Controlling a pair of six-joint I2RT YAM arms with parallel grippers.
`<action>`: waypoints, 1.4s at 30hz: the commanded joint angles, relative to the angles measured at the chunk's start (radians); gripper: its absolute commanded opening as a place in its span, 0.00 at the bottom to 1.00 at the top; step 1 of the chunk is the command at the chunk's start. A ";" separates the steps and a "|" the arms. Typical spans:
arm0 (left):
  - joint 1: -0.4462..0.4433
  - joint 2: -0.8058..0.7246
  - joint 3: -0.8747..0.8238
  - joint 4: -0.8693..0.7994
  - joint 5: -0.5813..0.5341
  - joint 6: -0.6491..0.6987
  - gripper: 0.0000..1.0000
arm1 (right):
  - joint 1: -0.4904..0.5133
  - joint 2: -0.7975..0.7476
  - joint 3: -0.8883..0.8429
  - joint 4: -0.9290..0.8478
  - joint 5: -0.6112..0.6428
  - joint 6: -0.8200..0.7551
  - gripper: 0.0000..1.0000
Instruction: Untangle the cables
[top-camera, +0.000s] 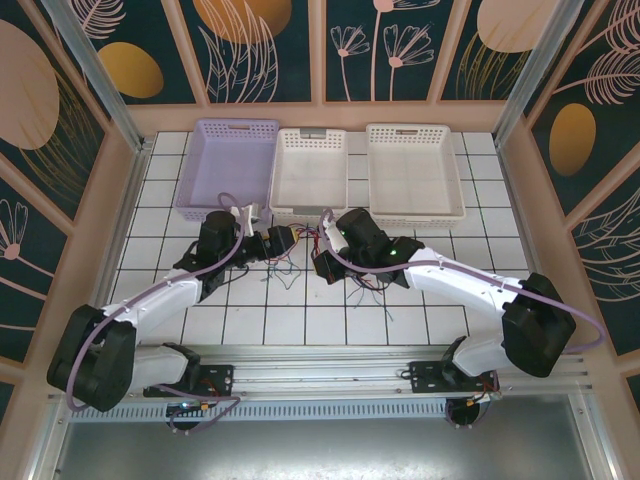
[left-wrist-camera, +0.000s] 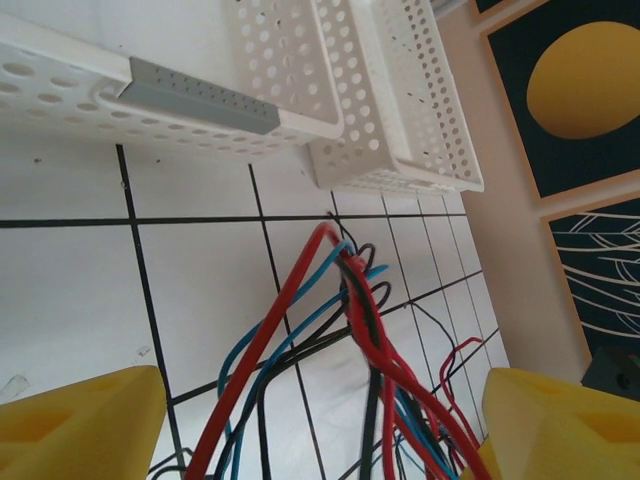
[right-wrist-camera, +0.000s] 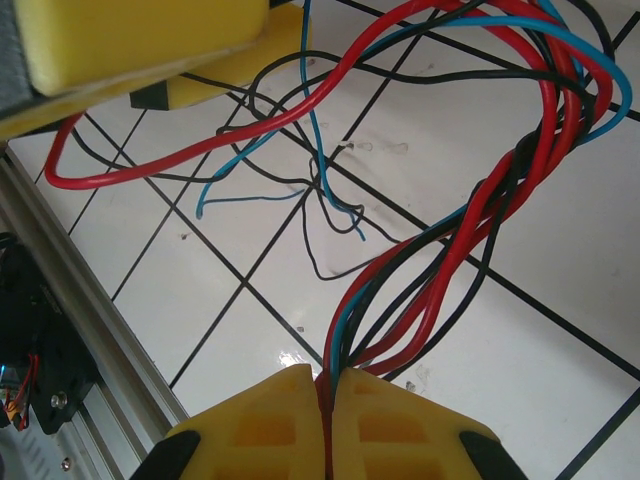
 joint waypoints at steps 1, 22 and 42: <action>-0.005 -0.022 0.001 0.008 -0.001 0.010 0.77 | 0.009 -0.024 0.005 0.016 -0.026 -0.026 0.00; -0.005 -0.089 0.166 -0.322 -0.278 0.185 0.99 | 0.007 -0.073 -0.014 -0.008 -0.018 -0.045 0.00; -0.006 -0.047 0.040 -0.093 -0.040 0.099 0.97 | 0.022 -0.082 -0.019 0.015 -0.049 -0.059 0.00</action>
